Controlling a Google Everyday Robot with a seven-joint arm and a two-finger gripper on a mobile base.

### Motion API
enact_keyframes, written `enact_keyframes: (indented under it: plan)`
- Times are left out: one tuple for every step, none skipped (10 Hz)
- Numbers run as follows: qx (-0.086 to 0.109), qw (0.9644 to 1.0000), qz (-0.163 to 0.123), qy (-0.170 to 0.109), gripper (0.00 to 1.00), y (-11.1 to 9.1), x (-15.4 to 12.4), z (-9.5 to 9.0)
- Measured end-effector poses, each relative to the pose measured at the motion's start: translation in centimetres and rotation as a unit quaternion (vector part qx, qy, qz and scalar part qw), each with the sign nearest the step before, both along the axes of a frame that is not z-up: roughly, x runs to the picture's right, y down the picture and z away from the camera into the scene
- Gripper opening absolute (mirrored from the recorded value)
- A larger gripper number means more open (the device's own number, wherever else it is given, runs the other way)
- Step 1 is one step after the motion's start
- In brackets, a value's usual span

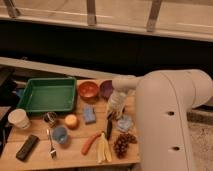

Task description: Place brush in paper cup

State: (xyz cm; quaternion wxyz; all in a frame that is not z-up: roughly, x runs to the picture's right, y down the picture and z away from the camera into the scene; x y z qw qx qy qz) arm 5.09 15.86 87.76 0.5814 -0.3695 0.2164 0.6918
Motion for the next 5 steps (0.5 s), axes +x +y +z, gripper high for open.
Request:
enact_keyframes:
  plan:
    - [0.0, 1.0, 0.001, 0.0, 0.13, -0.01, -0.01, -0.04]
    - [0.003, 1.0, 0.002, -0.002, 0.06, 0.05, -0.31, -0.07]
    - [0.008, 1.0, 0.003, -0.003, 0.0, 0.14, -0.2, -0.16]
    - [0.014, 0.9999, 0.004, -0.005, 0.0, 0.1, -0.18, -0.41]
    - [0.022, 0.9997, 0.007, -0.008, 0.0, -0.19, -0.17, -0.81]
